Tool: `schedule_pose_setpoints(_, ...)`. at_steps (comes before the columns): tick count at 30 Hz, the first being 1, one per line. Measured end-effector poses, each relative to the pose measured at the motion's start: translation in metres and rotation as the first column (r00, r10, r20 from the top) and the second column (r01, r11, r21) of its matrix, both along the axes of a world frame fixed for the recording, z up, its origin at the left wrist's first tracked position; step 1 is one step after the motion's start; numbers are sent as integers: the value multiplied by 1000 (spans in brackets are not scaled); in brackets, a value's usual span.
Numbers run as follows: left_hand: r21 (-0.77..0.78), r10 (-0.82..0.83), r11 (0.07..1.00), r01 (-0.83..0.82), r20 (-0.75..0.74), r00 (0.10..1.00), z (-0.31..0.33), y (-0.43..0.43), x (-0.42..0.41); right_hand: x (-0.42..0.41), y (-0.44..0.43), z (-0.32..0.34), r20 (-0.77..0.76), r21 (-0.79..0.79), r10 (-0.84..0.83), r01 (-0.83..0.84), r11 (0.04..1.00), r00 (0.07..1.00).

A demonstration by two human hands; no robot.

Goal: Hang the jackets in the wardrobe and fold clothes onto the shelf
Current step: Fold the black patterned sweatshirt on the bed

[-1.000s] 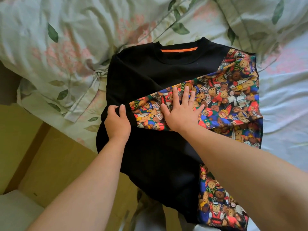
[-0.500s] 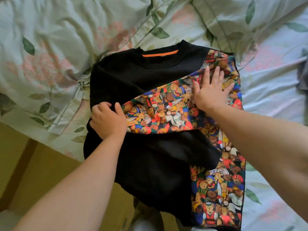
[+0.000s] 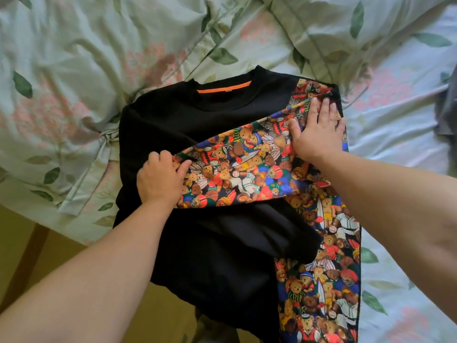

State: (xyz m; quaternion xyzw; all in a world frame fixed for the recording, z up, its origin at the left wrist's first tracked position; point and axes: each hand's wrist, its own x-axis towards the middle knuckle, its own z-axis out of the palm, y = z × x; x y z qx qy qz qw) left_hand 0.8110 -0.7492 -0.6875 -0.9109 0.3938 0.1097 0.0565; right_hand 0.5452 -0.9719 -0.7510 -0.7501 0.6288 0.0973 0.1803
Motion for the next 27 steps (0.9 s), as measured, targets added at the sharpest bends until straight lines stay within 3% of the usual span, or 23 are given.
schedule_pose_setpoints(6, 39, 33, 999, -32, -41, 999, -24, 2, 7, 0, 0, 0, -1, 19, 4, -4, 1000, 1000)
schedule_pose_setpoints(10, -87, 81, 992, -86, -62, 995, -25, 3, 13, -4, -3, 5, -39, -5, 68, -68, 998, 997)
schedule_pose_setpoints(13, -209, 152, 965, -157, -36, 988, -22, -12, 29, 1, -14, 12, -40, -109, 132, -136, 985, 990)
schedule_pose_setpoints(17, -257, 159, 955, -148, 24, 987, -18, -48, 66, 14, -44, 20, -74, -181, 228, -238, 954, 971)
schedule_pose_setpoints(21, -191, 133, 975, -118, 67, 989, -15, -75, 95, 25, -69, 28, -149, -145, 311, -332, 932, 939)
schedule_pose_setpoints(27, 75, 293, 954, -291, -16, 956, -10, -91, 117, 36, -86, 36, -194, -63, 285, -302, 951, 939)
